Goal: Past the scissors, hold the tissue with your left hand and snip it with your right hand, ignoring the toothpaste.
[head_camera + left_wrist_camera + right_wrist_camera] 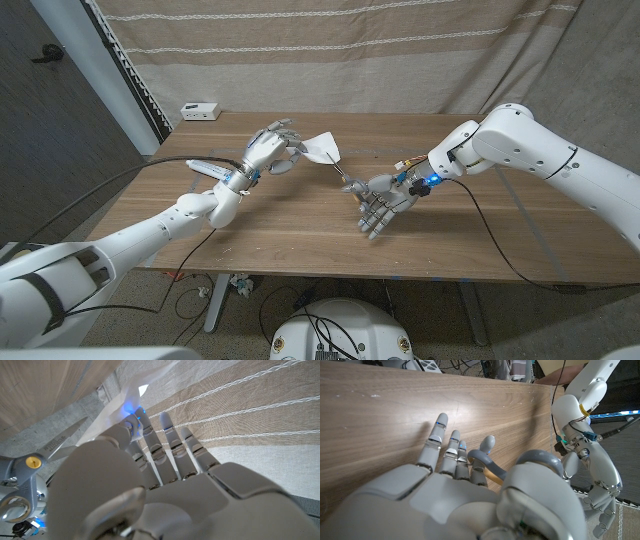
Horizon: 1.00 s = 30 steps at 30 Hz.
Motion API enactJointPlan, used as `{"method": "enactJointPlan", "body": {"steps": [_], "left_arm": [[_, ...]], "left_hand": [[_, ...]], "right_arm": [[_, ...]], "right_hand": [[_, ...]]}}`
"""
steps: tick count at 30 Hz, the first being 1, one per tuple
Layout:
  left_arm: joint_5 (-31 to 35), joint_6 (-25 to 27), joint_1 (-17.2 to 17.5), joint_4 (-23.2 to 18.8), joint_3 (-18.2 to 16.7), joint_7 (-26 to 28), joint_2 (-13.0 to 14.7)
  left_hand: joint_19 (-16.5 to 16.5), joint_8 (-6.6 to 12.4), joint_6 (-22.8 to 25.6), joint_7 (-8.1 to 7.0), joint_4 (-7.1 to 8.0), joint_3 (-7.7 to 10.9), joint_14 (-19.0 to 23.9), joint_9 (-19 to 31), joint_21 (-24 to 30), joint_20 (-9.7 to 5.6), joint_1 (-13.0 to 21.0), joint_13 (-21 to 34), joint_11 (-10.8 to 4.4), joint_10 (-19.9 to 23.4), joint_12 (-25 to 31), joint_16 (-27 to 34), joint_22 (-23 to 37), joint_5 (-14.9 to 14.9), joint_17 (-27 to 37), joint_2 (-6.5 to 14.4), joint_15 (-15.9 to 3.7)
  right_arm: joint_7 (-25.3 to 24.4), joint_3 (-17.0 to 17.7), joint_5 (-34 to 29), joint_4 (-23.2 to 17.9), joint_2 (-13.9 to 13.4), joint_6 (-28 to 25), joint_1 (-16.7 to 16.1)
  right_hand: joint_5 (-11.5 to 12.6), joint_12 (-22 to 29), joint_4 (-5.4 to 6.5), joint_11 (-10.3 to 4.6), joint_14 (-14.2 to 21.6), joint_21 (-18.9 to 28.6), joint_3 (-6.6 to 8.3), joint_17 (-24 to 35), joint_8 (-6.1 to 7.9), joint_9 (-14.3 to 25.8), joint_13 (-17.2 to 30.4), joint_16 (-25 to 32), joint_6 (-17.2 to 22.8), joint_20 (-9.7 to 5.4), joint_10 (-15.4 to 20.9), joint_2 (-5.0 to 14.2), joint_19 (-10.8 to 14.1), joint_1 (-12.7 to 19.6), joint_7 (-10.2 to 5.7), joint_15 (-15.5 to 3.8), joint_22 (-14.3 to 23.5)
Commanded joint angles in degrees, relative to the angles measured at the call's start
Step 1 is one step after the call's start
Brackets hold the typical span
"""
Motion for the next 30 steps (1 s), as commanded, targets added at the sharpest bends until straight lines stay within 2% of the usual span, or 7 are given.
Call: {"method": "enactJointPlan", "body": {"steps": [1,19,30], "left_arm": [[-0.43,-0.18,0.35,-0.02,-0.29,0.25,-0.05],[-0.06,-0.51,0.19,-0.11,-0.11,0.02,-0.41],[-0.28,-0.79,0.09,0.12,-0.10,-0.14,-0.39]], "left_hand": [[-0.12,0.34,0.26,-0.03,0.32,0.39,0.07,0.09,0.38,-0.17,0.66,0.19,-0.84,0.81,0.10,-0.32,0.15,0.54,0.06,0.02,-7.72],[-0.11,0.43,0.26,-0.05,0.35,0.46,0.08,0.08,0.42,-0.20,0.65,0.17,-0.85,0.61,-0.12,-0.42,0.15,0.70,0.33,-0.15,-7.75],[-0.12,0.49,0.32,-0.04,0.37,0.50,-0.01,0.08,0.44,-0.23,0.64,0.33,-0.84,0.81,-0.03,-0.51,0.15,0.74,0.46,-0.20,-7.78]], "right_arm": [[0.14,-0.52,-0.32,-0.42,0.09,-0.28,0.52],[1.27,-1.56,-1.84,0.15,-0.08,0.68,1.23],[-0.34,0.38,-0.39,-0.01,-0.06,0.39,0.16]], "right_hand": [[-0.02,0.02,-0.11,-0.03,0.16,-0.10,0.01,0.16,0.10,0.16,0.11,0.11,0.41,-0.04,-0.03,0.38,0.25,0.23,3.81,0.26,0.09],[-0.12,0.04,-0.15,-0.03,0.29,-0.15,0.05,0.16,-0.02,0.08,0.13,0.14,0.40,-0.03,-0.04,0.41,0.25,0.23,3.81,0.37,0.08],[-0.17,0.09,-0.21,-0.03,0.38,-0.27,0.19,0.16,-0.20,-0.23,0.15,0.15,0.67,-0.02,0.05,0.57,0.02,0.31,3.79,0.32,0.07]]}}
